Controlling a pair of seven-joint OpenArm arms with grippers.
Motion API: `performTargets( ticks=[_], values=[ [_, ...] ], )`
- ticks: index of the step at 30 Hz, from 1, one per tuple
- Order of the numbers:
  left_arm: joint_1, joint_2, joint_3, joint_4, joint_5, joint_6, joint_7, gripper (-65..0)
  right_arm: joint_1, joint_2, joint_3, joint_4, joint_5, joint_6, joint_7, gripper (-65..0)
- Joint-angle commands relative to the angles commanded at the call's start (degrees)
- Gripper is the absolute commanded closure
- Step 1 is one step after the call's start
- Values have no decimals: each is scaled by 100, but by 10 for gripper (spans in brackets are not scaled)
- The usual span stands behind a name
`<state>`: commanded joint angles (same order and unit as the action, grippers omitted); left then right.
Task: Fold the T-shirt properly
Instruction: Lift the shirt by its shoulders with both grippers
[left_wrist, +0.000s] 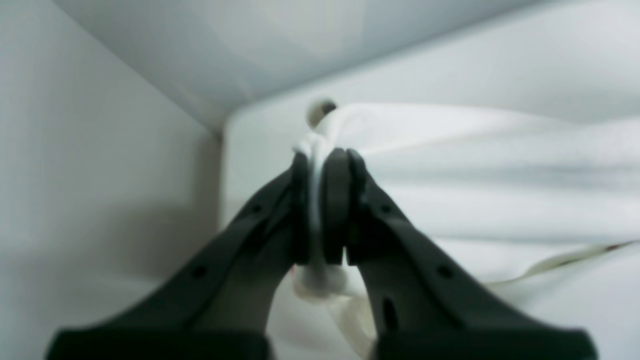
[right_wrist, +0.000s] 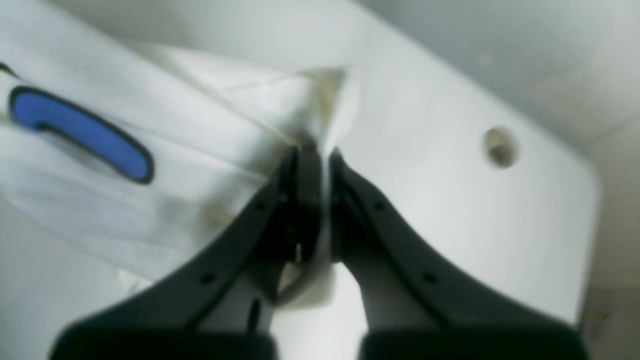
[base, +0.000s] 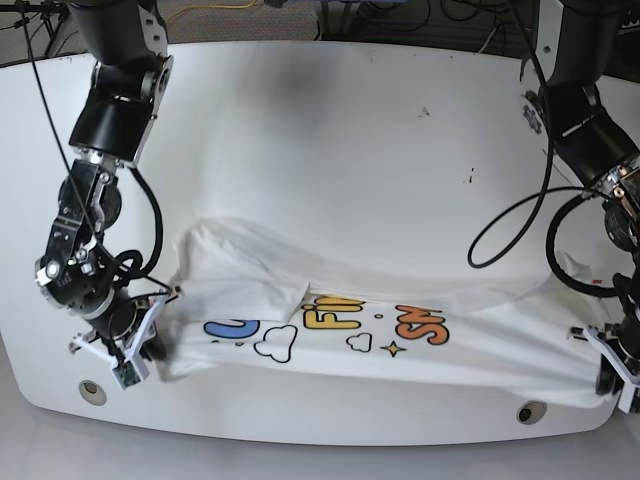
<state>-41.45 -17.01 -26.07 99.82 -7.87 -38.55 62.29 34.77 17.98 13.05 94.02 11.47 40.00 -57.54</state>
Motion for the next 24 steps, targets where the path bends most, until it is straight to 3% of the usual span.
performTargets(
  ticks=[3, 6, 13, 18, 24],
  values=[
    [-624, -9, 0, 114, 9, 35, 308, 0, 598, 167, -44, -9, 0, 0, -202, 0],
    [-1292, -18, 0, 70, 9, 229, 554, 0, 1240, 290, -167, -62, -18, 0, -325, 0],
    [-2251, -26, 26, 70, 18, 334, 589, 0, 2374, 554, -589, -132, -9, 0, -571, 0],
    [-2523, -105, 97, 62, 18, 334, 598, 0, 2673, 677, -870, -114, -9, 0, -580, 0],
    [-2251, -105, 255, 79, -18, 316, 598, 0, 2426, 791, -870, -26, 9, 0, -615, 0]
  ],
)
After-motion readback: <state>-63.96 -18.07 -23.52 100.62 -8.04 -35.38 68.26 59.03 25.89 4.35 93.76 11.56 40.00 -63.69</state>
